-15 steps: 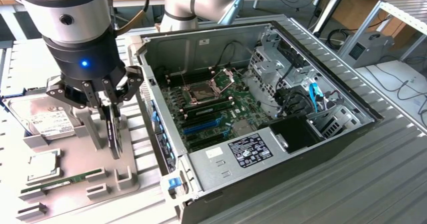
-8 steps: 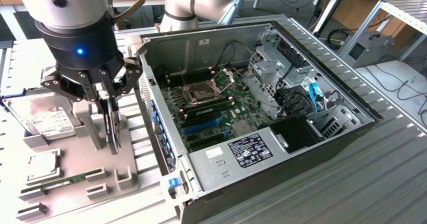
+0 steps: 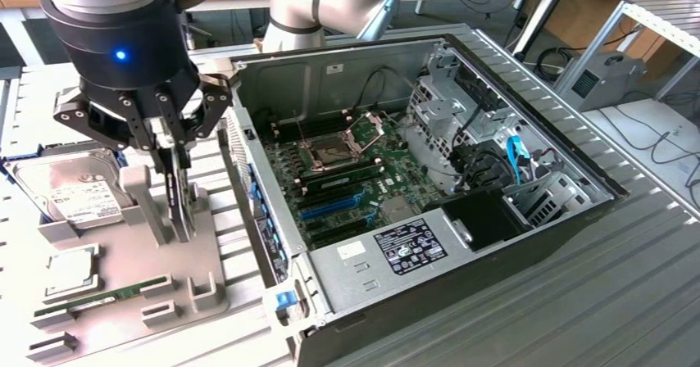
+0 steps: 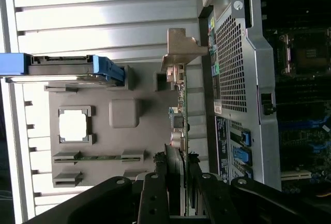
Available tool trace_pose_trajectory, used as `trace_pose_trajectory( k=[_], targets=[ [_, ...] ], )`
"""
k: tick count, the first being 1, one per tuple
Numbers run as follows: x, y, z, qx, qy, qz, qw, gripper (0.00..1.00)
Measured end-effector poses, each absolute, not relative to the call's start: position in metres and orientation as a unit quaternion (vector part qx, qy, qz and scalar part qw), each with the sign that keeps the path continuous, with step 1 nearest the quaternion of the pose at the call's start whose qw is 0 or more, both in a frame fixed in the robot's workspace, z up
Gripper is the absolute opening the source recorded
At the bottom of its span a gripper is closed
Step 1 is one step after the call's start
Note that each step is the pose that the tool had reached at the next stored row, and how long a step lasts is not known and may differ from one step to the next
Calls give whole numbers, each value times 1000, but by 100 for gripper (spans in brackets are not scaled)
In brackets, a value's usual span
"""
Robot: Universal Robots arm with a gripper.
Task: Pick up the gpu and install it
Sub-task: 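Pick up the gpu and move the gpu toward the slot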
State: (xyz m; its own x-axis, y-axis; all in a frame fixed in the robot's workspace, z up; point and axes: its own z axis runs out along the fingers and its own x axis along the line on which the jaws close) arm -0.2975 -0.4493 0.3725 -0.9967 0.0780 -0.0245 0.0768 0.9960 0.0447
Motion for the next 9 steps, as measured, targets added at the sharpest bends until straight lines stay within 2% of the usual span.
trace_pose_trajectory(
  k=[9],
  targets=[
    [-298,-449,376,39,999,23,13,27]
  ],
)
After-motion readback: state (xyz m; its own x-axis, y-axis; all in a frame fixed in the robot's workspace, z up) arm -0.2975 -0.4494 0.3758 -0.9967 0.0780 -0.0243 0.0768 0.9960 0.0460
